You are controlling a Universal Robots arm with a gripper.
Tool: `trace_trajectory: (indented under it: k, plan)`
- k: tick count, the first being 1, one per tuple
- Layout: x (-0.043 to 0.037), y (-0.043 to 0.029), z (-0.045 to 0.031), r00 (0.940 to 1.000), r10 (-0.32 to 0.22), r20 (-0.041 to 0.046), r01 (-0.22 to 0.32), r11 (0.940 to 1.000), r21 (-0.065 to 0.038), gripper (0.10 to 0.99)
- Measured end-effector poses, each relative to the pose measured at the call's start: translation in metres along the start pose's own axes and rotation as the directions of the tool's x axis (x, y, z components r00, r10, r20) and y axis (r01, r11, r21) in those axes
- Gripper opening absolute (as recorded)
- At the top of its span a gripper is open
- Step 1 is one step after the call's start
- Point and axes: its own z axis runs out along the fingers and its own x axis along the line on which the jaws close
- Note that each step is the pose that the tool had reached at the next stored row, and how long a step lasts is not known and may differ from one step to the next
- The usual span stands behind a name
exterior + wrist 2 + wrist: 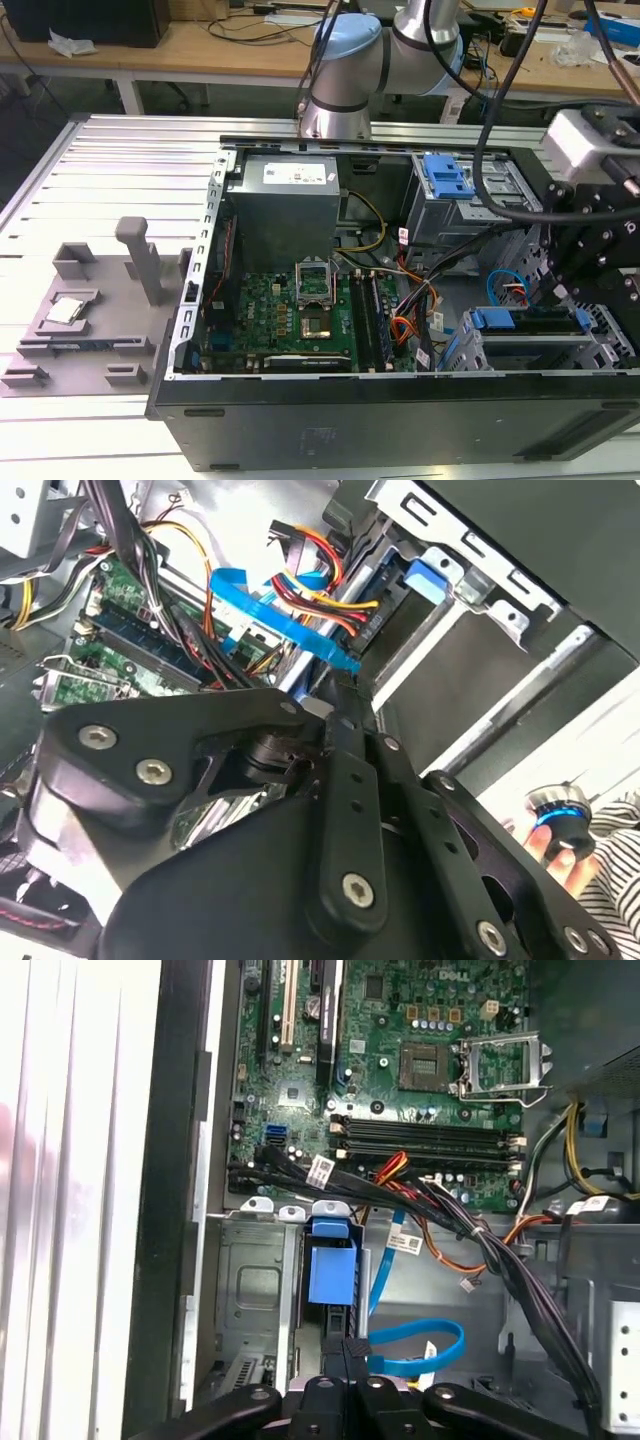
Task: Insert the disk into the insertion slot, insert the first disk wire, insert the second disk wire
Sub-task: 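Insert the second disk wire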
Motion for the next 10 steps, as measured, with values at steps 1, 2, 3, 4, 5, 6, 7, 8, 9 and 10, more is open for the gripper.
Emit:
trace_trajectory:
  k: [1, 2, 3, 4, 5, 6, 7, 8, 9, 10]
  plan:
    - [0.0000, 0.0002, -0.0029, 1.0000, 0.000, 0.0000, 0.000, 1.0000, 0.000, 0.106]
    - [-0.0001, 0.0005, -0.0071, 1.0000, 0.000, 0.0000, 0.000, 1.0000, 0.000, 0.106]
    - [-0.0001, 0.0007, -0.0099, 1.0000, 0.000, 0.0000, 0.000, 1.0000, 0.000, 0.106]
    - [-0.0002, 0.0009, -0.0121, 1.0000, 0.000, 0.0000, 0.000, 1.0000, 0.000, 0.106]
    - [-0.0002, 0.0009, -0.0122, 1.0000, 0.000, 0.0004, 0.000, 1.0000, 0.000, 0.106]
    - [-0.0002, 0.0009, -0.0123, 1.0000, 0.000, 0.0003, 0.000, 1.0000, 0.000, 0.106]
    - [-0.0002, 0.0009, -0.0124, 1.0000, 0.000, 0.0000, 0.000, 1.0000, 0.000, 0.106]
    - [-0.0002, 0.0009, -0.0125, 1.0000, 0.000, 0.0000, 0.000, 1.0000, 0.000, 0.106]
    - [-0.0002, 0.0009, -0.0125, 1.0000, 0.000, 0.0000, 0.000, 1.0000, 0.000, 0.106]
    - [-0.0002, 0.0009, -0.0125, 1.0000, 0.000, 0.0001, 0.000, 1.0000, 0.000, 0.106]
